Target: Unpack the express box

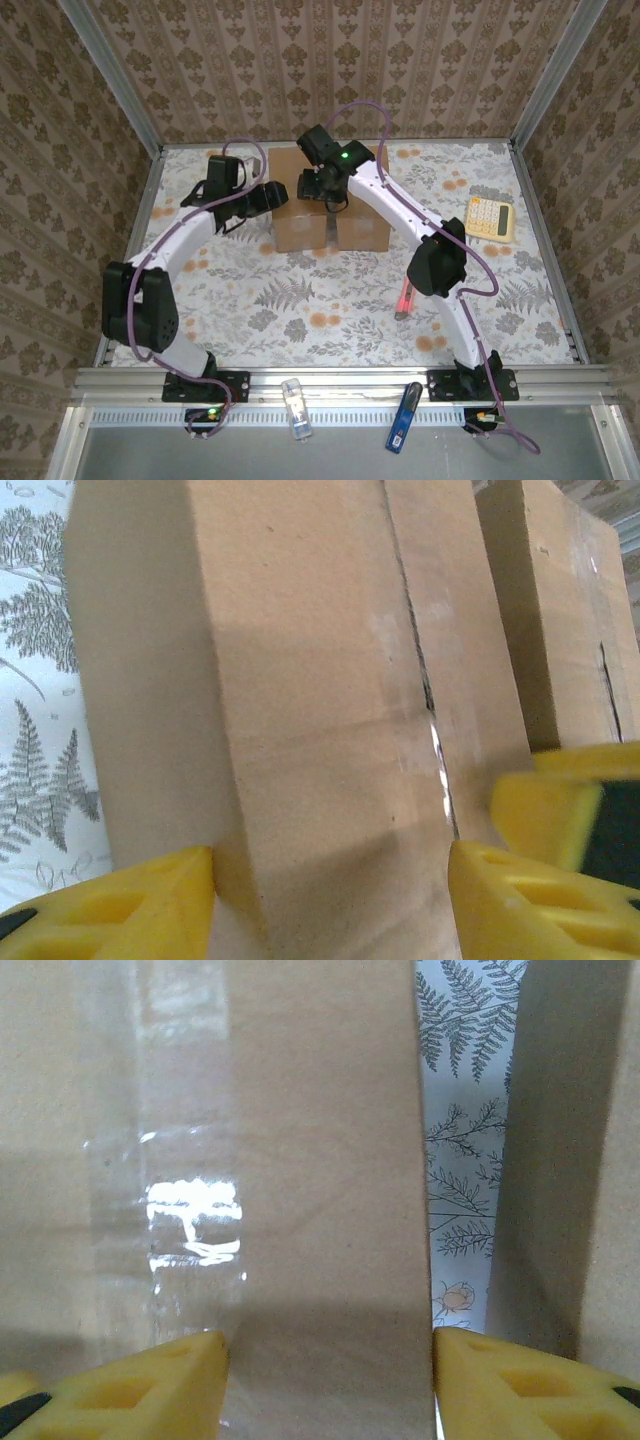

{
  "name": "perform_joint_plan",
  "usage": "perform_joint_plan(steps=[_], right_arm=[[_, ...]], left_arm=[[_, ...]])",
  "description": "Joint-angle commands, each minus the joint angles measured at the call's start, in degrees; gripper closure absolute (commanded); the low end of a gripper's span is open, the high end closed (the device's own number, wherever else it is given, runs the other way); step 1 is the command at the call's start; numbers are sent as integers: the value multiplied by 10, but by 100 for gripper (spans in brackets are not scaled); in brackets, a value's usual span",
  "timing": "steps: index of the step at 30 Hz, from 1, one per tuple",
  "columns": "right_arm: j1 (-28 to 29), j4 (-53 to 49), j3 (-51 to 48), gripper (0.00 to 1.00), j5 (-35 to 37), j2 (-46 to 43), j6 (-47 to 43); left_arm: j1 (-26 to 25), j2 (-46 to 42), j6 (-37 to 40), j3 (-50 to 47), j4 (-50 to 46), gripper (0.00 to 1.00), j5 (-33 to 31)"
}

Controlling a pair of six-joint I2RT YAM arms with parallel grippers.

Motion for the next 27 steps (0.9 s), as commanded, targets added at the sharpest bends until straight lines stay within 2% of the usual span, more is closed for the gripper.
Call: perform_joint_plan(steps=[1,9,12,21,27], right_arm=[[29,-2,13,45,-42,13,-1],[64,3,-47,46,-30,-32,-12],[74,29,-109,46,-25,-70,-7],[86,111,-308,46,-16,-193,17],[86,120,-331,36,-5,-220,18]], left_arm=[[-31,-46,-9,-17,-11,39,29],[-81,-121,-21,-88,-19,39,-14],[-91,-144,-36,-118,-8,39,-25],[-185,-185,-73,-167,2,39,-74],[-210,-221,-76,-167,-40,35,-127]])
